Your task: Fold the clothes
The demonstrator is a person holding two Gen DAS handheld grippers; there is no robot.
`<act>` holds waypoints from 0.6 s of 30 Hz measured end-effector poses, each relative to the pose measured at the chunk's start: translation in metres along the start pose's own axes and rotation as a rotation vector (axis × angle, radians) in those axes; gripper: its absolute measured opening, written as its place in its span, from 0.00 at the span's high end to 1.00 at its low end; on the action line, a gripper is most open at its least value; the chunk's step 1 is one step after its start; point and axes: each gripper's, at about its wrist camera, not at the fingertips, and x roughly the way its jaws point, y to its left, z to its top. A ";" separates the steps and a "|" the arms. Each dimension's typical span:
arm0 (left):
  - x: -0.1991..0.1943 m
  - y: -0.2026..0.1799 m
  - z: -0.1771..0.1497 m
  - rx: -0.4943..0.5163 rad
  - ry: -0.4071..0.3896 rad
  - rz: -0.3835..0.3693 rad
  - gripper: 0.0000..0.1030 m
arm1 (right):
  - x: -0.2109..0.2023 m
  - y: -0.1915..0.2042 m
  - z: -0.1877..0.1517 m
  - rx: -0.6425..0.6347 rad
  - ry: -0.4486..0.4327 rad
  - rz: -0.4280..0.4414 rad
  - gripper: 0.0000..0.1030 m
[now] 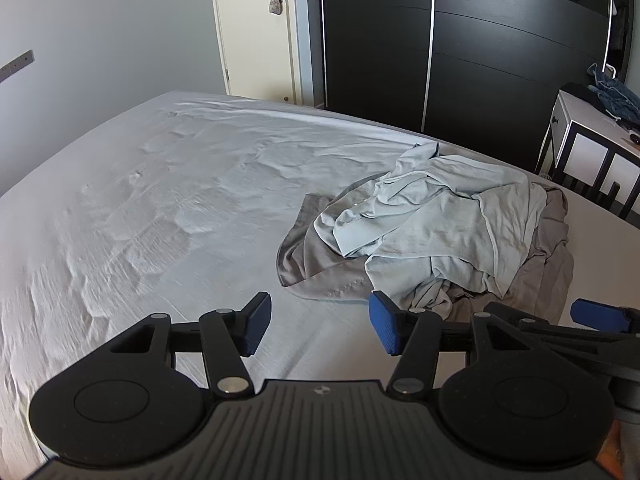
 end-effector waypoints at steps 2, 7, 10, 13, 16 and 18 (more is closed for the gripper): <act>0.001 -0.001 0.000 0.005 0.005 0.003 0.37 | 0.000 -0.001 0.000 -0.002 -0.007 -0.002 0.11; 0.006 -0.001 0.000 -0.029 0.018 -0.005 0.38 | 0.000 0.002 -0.002 0.002 -0.013 -0.011 0.11; 0.001 0.003 -0.001 -0.051 0.009 -0.021 0.38 | -0.001 0.008 -0.003 0.006 -0.014 -0.016 0.11; 0.001 0.008 0.000 -0.050 0.013 -0.028 0.40 | 0.000 0.009 -0.004 0.010 -0.011 -0.011 0.11; 0.001 0.007 -0.001 -0.051 0.010 -0.030 0.42 | 0.000 0.009 -0.004 0.015 -0.007 -0.004 0.11; 0.000 0.007 -0.001 -0.050 0.011 -0.025 0.42 | -0.001 0.009 -0.003 0.019 -0.004 -0.003 0.11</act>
